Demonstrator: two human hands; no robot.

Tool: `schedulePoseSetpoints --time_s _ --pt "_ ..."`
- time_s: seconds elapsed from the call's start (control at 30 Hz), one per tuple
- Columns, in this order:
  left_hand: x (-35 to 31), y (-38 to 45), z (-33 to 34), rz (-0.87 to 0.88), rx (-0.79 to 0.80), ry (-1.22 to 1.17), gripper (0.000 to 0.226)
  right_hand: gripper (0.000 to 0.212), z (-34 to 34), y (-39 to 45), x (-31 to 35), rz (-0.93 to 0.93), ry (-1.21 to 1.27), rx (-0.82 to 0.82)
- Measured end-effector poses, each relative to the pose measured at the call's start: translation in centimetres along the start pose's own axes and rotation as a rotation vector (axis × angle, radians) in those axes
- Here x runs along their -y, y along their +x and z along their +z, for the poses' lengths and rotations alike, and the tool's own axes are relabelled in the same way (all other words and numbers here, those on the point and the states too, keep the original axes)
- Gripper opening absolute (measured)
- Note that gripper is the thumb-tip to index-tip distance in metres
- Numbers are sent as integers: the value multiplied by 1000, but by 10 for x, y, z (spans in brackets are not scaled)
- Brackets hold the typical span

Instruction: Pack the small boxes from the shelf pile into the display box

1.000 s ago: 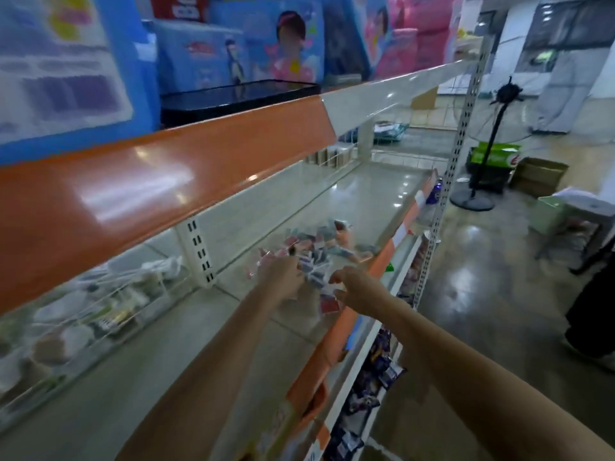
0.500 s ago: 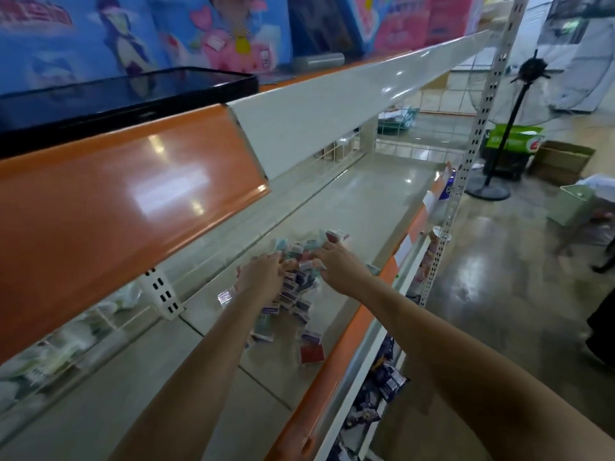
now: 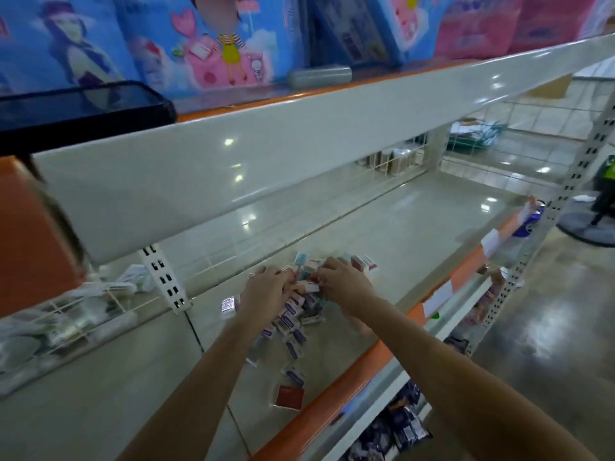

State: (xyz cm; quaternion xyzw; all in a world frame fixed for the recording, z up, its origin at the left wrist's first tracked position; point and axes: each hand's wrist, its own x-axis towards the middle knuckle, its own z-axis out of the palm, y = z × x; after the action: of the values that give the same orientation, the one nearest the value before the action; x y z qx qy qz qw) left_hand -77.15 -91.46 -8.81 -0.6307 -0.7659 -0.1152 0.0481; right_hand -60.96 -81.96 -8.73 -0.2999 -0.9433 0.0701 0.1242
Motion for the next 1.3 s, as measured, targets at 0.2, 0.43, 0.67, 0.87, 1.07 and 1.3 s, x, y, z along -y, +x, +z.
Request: schedulePoseSetpoints --time_s 0.2,0.43,0.67,0.87,1.07,1.3 --pt "5 -17 -18 -155 -30 -338 20 21 -19 7 -1 -61 307 88" --pt "14 -72 -53 -440 -27 -626 19 17 -47 1 43 -63 985 369" --pt "25 -150 -82 -628 -156 -822 23 14 -37 -2 107 -114 1182 589" --pt "47 -250 -118 -758 -274 -784 22 8 -14 -10 201 -187 1218 775" --pt "73 -387 -149 -907 -330 -688 24 9 12 -62 320 -331 1168 901" --pt "105 -544 -182 -1040 -362 -623 23 12 27 -126 459 -487 1097 1023"
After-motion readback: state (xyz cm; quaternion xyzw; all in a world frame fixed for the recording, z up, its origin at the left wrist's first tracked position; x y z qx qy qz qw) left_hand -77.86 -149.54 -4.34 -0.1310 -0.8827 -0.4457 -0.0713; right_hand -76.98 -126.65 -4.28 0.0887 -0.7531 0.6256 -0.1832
